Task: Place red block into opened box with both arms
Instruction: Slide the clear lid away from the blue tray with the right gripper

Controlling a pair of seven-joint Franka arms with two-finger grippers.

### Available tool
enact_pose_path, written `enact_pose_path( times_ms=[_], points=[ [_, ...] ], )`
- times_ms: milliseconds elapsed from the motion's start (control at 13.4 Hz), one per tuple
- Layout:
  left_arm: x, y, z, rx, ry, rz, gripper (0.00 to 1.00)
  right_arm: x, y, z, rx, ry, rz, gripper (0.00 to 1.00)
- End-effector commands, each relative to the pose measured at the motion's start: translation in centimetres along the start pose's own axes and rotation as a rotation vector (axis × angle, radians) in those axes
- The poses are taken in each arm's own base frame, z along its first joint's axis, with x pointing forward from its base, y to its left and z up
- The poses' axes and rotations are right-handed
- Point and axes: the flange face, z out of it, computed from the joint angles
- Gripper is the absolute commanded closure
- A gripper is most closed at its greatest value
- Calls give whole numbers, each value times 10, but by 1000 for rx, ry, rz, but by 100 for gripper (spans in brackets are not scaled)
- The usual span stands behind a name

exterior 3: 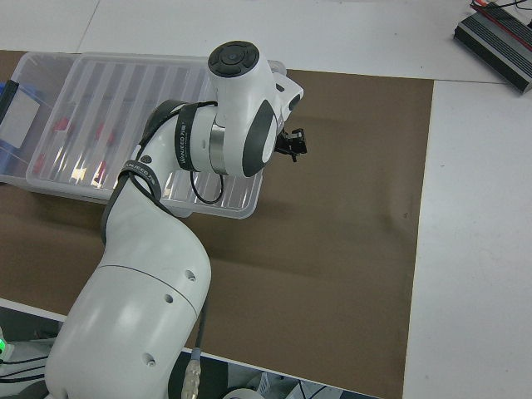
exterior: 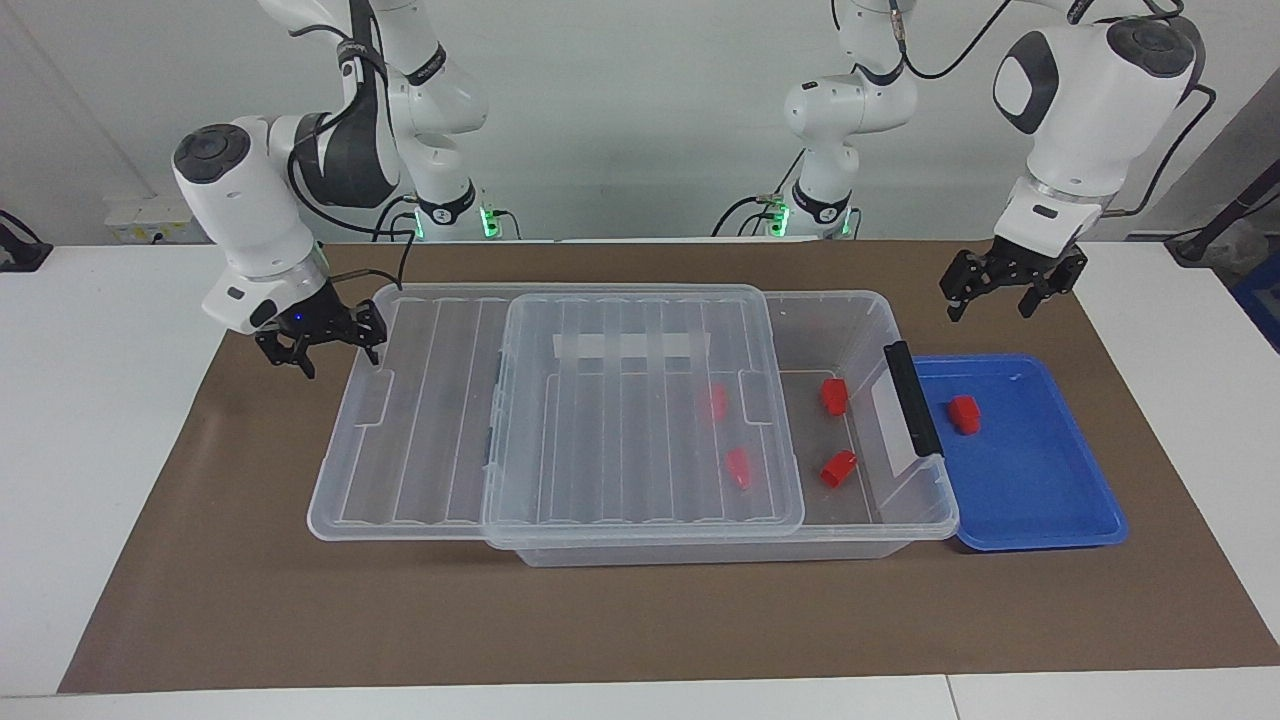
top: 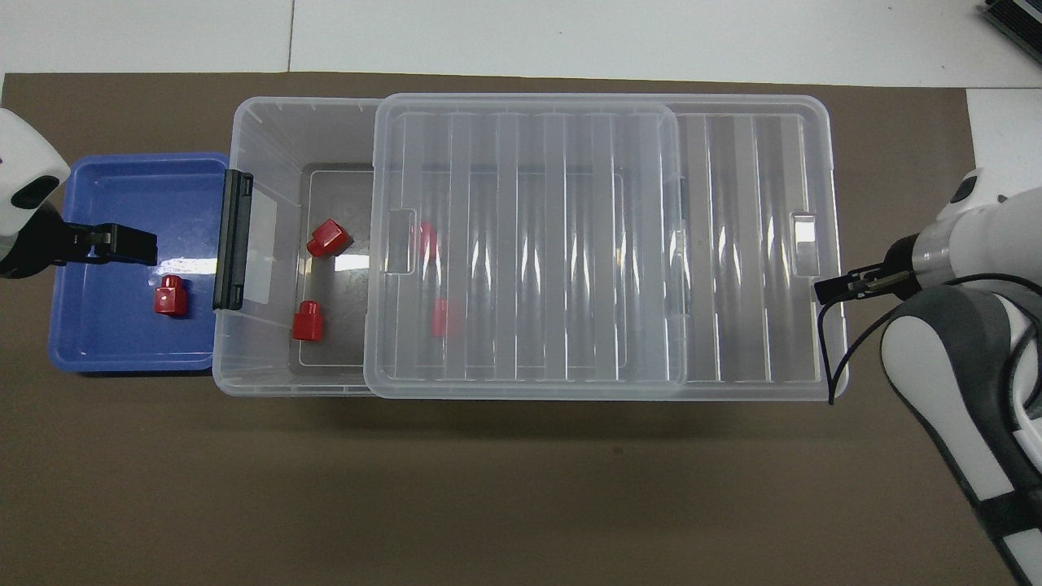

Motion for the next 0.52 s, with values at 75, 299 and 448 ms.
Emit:
enact_pose_path(
  times_ms=[75,299,448],
  points=[
    [-4,-2,-3,-9,-2,-6,0,-12,37,1,-16,-3,-49,11],
    [-4,-1,-3,-9,-2,-5,0,-16,53,3,-18,-3,-64,11],
    [-4,-2,-3,-9,-2,-6,0,-13,54,1,-15,-10,-64,10]
  ],
)
